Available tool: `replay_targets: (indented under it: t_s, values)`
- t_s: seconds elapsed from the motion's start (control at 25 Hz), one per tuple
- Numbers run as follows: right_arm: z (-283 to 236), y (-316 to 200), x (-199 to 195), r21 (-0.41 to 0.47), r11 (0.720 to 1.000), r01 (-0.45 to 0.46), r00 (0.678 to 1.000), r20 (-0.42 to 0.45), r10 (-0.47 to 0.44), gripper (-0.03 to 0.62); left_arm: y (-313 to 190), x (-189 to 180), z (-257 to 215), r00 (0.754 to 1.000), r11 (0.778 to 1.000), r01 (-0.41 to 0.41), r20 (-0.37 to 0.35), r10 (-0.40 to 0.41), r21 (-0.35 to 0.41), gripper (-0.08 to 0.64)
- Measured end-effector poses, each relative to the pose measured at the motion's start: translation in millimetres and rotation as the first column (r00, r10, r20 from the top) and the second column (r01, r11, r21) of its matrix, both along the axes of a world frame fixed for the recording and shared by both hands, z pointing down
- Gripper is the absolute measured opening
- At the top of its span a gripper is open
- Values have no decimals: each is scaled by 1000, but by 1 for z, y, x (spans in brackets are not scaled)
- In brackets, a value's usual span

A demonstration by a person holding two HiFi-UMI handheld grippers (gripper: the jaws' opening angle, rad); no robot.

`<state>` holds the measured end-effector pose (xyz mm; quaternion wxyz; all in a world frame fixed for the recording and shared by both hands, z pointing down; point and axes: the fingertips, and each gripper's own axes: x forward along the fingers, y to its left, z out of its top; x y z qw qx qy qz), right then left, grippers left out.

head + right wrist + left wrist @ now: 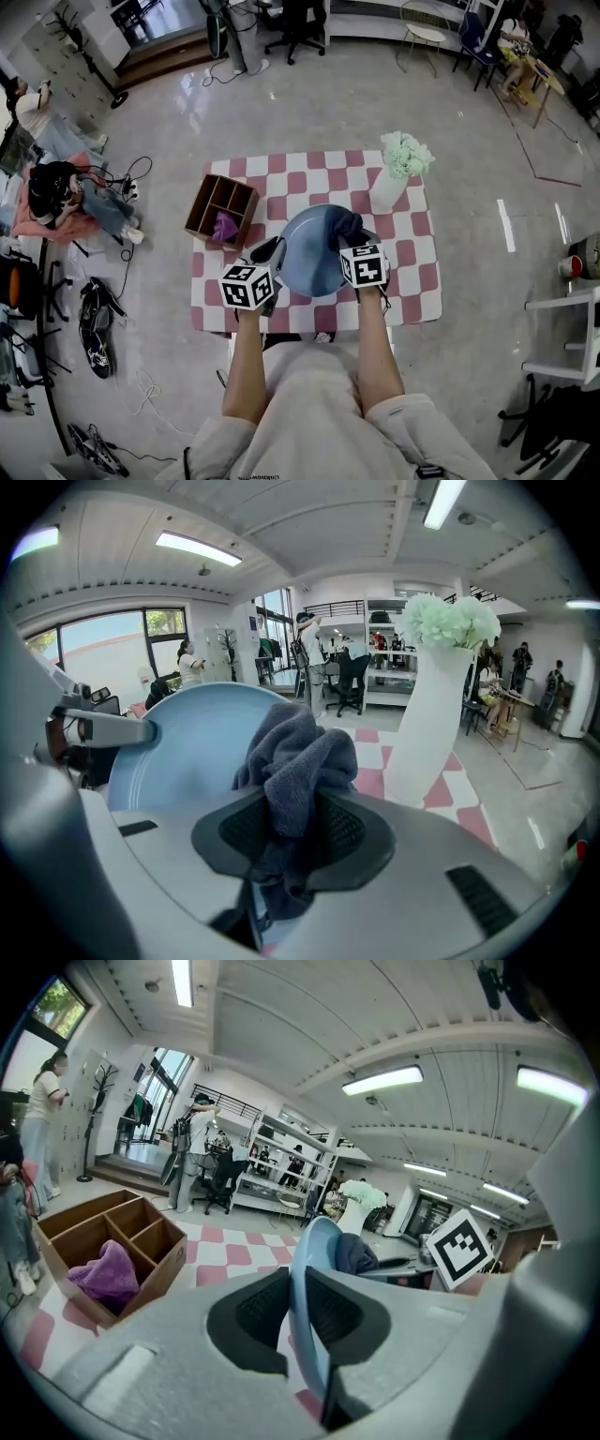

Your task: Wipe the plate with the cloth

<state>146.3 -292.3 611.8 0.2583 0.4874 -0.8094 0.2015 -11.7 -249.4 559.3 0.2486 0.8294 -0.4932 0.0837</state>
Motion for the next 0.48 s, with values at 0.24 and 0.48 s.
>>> replay_targets:
  t_s: [0.24,0.48]
  values:
    - [10,8,1,-37,998,42,998,-35,-43,115,-4,-8,2,998,999,47,-45,-48,-7,49]
    - [20,22,-6,-101,988,119,991,-53,-125,115,-7,-21,5,989,994,105,-102,-106,-17,51]
